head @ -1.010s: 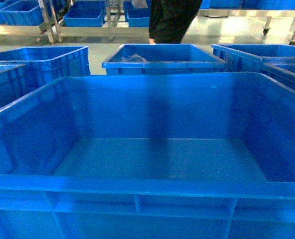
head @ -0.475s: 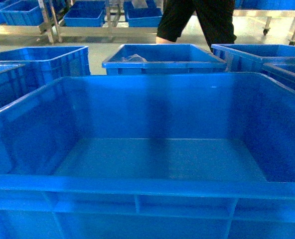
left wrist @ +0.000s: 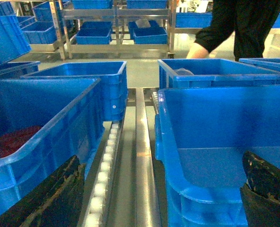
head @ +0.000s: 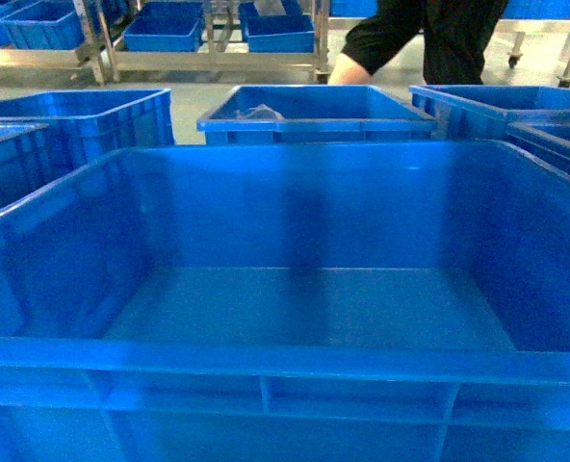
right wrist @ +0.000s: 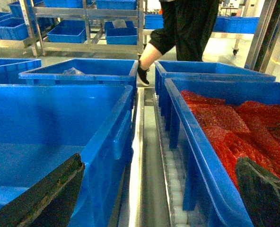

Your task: Place box next to blue box on left shelf

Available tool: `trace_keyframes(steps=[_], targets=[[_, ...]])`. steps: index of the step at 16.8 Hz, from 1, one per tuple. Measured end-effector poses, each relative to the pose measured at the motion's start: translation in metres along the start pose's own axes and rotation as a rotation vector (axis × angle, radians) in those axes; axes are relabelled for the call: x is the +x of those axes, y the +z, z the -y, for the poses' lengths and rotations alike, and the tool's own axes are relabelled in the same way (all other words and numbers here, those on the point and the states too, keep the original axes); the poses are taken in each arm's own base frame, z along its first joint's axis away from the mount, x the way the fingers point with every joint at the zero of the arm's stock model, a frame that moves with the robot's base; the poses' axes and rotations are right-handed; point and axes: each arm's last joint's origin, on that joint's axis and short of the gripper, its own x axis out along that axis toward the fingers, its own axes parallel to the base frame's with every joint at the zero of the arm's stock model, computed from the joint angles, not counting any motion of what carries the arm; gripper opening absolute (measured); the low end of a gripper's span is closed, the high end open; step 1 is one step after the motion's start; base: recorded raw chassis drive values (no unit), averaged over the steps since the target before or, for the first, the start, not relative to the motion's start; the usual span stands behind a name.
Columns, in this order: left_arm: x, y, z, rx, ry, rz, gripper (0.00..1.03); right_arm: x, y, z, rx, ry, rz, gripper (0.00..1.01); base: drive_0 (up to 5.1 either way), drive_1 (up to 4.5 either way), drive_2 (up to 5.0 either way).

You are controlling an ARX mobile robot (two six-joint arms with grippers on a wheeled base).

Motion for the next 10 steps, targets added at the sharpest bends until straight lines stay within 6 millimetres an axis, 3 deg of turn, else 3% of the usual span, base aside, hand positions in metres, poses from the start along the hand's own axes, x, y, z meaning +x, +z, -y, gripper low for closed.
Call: trace_keyframes(steps=[10], targets=[[0.0000,0.0000,0.0000,0.000,0.000,0.000,0.98,0.0000,0.0000,0.0000,0.000,0.000,0.000,0.98,0.0,0.00,0.0]])
